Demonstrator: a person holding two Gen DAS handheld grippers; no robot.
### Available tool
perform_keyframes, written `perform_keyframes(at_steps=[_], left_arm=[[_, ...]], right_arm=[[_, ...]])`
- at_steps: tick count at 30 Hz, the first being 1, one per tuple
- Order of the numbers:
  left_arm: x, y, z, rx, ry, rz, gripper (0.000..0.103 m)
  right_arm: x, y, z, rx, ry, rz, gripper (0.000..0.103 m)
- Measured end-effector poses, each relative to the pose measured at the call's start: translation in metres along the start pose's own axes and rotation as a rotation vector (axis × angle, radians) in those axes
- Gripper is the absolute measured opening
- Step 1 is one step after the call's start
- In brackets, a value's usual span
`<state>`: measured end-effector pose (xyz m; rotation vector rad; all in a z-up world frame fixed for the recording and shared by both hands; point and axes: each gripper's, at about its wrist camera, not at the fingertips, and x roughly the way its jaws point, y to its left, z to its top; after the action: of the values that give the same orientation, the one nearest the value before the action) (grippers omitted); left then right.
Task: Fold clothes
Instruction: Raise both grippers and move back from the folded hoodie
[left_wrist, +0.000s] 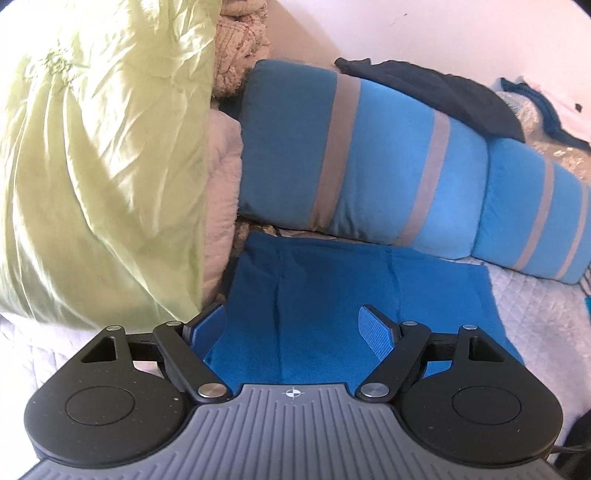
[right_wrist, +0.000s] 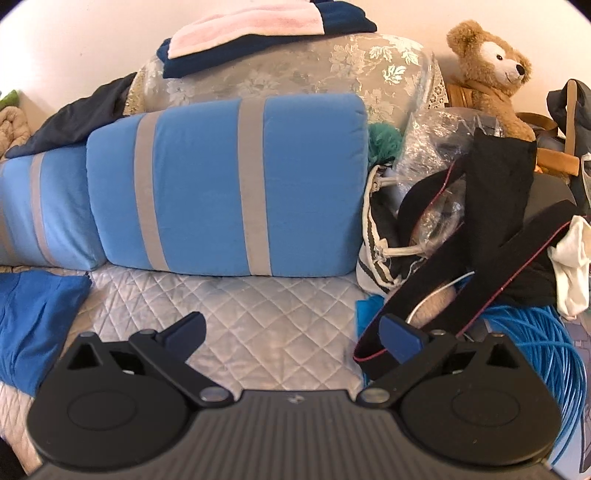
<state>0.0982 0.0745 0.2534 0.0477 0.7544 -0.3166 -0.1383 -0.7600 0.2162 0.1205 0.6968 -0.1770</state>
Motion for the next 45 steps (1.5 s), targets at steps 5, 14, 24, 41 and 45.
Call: perform_keyframes(at_steps=[5, 14, 24, 41, 45], left_arm=[[-0.006, -0.011, -0.027, 0.049, 0.013, -0.020, 0.079], [-0.039, -0.009, -0.088, 0.016, -0.009, -0.069, 0.079], [-0.069, -0.010, -0.134, -0.045, -0.028, -0.171, 0.079], [-0.066, -0.032, -0.187, 0.020, 0.057, -0.228, 0.079], [-0.060, -0.040, -0.188, 0.045, 0.051, -0.208, 0.079]], right_arm=[[-0.023, -0.002, -0.032, -0.039, -0.039, 0.036, 0.103], [-0.066, -0.014, -0.092, -0.082, -0.080, 0.072, 0.103], [-0.106, -0.049, -0.168, -0.035, -0.078, 0.092, 0.103], [-0.117, -0.059, -0.249, -0.033, 0.003, 0.148, 0.103], [-0.109, -0.055, -0.250, -0.023, 0.002, 0.143, 0.103]])
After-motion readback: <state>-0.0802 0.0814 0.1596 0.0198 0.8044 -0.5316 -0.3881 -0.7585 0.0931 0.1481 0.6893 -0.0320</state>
